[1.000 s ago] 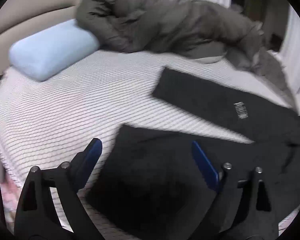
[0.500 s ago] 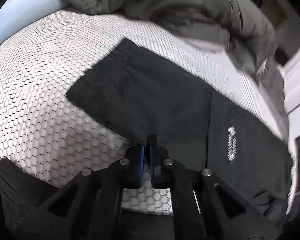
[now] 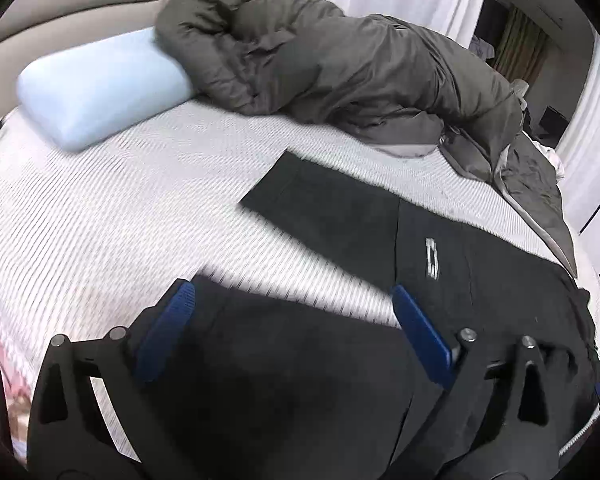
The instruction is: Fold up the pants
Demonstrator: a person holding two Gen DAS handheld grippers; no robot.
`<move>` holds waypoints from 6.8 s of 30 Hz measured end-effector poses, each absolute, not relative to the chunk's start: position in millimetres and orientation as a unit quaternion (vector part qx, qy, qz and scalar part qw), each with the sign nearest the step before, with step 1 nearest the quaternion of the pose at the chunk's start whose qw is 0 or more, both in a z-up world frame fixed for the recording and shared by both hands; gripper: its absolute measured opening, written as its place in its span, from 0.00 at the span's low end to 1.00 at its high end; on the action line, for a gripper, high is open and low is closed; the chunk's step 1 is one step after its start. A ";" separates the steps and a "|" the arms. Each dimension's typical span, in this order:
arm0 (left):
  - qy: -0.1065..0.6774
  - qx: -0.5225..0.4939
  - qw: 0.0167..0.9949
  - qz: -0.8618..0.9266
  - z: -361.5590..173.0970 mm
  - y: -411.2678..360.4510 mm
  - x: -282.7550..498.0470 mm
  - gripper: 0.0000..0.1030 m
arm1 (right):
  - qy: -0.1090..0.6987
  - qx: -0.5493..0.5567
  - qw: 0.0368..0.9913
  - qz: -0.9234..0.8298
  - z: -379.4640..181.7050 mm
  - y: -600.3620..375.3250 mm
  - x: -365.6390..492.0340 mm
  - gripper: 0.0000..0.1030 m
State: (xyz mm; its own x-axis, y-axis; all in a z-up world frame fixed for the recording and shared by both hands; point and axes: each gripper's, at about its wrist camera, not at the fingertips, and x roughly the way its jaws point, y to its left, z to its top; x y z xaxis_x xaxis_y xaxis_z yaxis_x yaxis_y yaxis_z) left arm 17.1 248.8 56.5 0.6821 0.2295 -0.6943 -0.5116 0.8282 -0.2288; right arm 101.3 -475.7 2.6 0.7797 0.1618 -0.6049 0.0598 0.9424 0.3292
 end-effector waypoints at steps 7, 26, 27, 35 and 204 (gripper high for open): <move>0.380 -0.285 0.852 0.222 -1.1 272.9 -72.6 0.82 | 0.330 0.179 0.926 0.031 3.5 -477.3 99.9 0.86; 0.343 -0.319 0.848 0.245 -31.9 301.1 -65.8 0.07 | 0.326 0.286 0.900 -0.035 -7.7 -576.1 53.2 0.86; 0.344 -0.324 0.847 0.246 -33.7 301.2 -68.3 0.07 | 0.333 0.299 0.893 -0.039 -12.3 -584.8 49.1 0.86; 0.341 -0.325 0.846 0.249 -32.0 297.6 -50.8 0.07 | 0.369 0.342 0.864 -0.028 -46.5 -602.1 63.8 0.45; 0.347 -0.246 0.903 0.063 22.7 167.6 74.9 0.65 | 0.312 0.422 0.851 -0.019 -32.9 -624.1 45.1 0.50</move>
